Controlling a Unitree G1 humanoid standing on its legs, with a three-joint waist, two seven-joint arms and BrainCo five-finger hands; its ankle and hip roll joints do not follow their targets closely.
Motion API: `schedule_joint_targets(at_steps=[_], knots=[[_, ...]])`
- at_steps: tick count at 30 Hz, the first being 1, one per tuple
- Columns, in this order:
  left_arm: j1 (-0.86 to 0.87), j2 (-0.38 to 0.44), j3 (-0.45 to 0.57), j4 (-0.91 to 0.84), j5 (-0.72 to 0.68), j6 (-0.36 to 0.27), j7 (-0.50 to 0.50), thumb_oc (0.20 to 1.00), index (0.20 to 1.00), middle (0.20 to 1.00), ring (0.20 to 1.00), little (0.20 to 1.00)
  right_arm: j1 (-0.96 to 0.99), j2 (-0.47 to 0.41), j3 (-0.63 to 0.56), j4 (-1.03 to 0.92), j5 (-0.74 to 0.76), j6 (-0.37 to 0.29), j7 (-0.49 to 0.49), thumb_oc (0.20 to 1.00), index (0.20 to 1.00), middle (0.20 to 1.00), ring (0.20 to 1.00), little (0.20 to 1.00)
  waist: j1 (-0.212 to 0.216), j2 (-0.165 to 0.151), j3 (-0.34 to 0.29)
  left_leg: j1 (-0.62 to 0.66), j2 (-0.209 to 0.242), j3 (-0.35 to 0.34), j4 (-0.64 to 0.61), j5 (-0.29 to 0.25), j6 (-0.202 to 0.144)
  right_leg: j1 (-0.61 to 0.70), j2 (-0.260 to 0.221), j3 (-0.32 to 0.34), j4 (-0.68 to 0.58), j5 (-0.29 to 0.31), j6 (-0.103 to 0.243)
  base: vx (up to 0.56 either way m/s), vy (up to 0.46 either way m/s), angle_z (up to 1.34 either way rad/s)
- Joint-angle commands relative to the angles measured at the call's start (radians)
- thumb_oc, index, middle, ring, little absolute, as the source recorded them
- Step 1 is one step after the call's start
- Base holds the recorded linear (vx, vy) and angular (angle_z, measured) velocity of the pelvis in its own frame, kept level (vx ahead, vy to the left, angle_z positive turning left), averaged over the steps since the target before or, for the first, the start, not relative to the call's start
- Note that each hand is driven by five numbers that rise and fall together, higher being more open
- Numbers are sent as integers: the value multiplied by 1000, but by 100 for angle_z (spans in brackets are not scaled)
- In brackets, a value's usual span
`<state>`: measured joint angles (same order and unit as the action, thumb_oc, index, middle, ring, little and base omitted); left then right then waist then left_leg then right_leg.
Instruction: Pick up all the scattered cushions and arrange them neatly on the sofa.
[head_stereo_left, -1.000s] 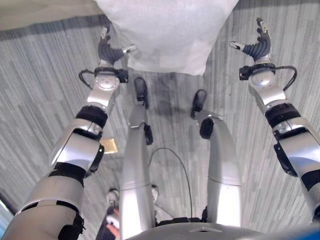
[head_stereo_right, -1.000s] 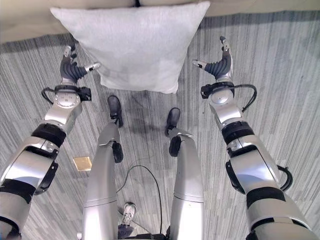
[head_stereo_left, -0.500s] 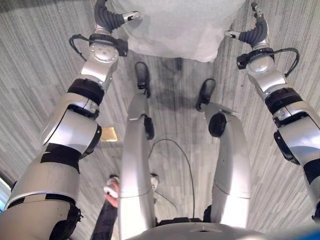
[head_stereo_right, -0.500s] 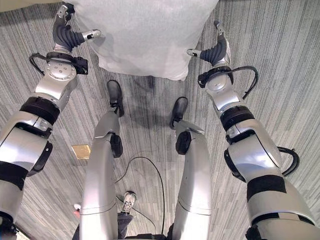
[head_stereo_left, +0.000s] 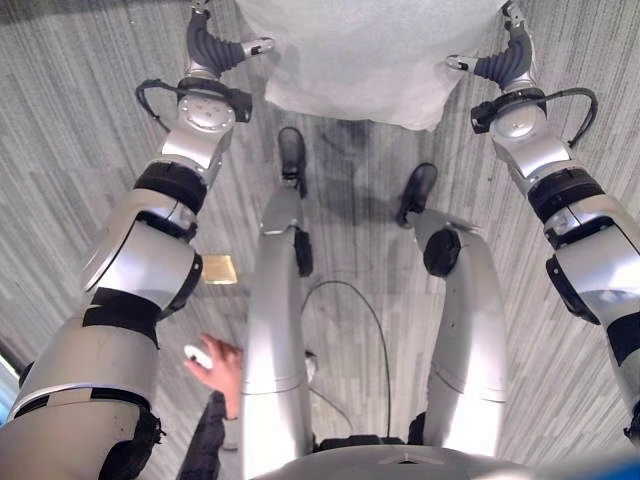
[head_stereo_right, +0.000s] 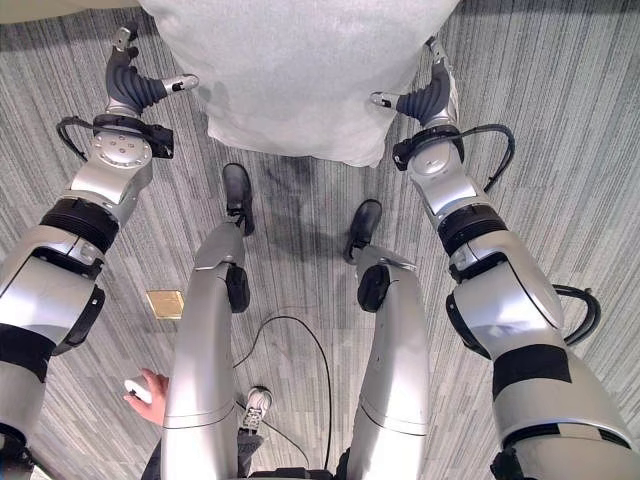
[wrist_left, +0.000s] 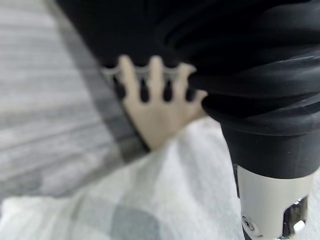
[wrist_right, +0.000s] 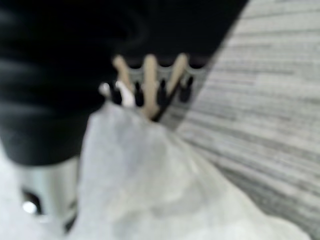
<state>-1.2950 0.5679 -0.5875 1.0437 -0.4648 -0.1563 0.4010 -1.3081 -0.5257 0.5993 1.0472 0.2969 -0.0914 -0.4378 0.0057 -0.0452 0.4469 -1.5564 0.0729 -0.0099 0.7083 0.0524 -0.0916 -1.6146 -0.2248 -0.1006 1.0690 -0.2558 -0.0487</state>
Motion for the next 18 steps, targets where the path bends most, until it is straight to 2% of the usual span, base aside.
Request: schedule_joint_targets(at_steps=[1, 12, 18], knots=[[17, 6, 73, 21, -30, -26, 42, 1000, 1000, 1000, 1000, 1000, -75, -15, 59, 15, -11, -6, -43, 1000, 1000, 1000, 1000, 1000, -22, 61, -7, -13, 6, -25, 210, -195, 14, 45, 54, 81, -173, 123, 157, 0, 0, 0], [31, -9, 72, -38, -46, -52, 82, 1000, 1000, 1000, 1000, 1000, -77, 21, 28, 105, -17, 49, -110, 1000, 1000, 1000, 1000, 1000, -22, 56, 10, -13, 3, -26, 210, -192, 8, 45, 59, 76, -162, 118, 150, 1, -4, 1], [13, -41, 60, -38, -54, -49, 75, 1000, 1000, 1000, 1000, 1000, -85, 36, 30, 114, 3, 46, -103, 1000, 1000, 1000, 1000, 1000, -24, 53, 2, -13, 4, -26, 203, -189, 6, 45, 66, 77, -167, 123, 151, 0, 0, 0]])
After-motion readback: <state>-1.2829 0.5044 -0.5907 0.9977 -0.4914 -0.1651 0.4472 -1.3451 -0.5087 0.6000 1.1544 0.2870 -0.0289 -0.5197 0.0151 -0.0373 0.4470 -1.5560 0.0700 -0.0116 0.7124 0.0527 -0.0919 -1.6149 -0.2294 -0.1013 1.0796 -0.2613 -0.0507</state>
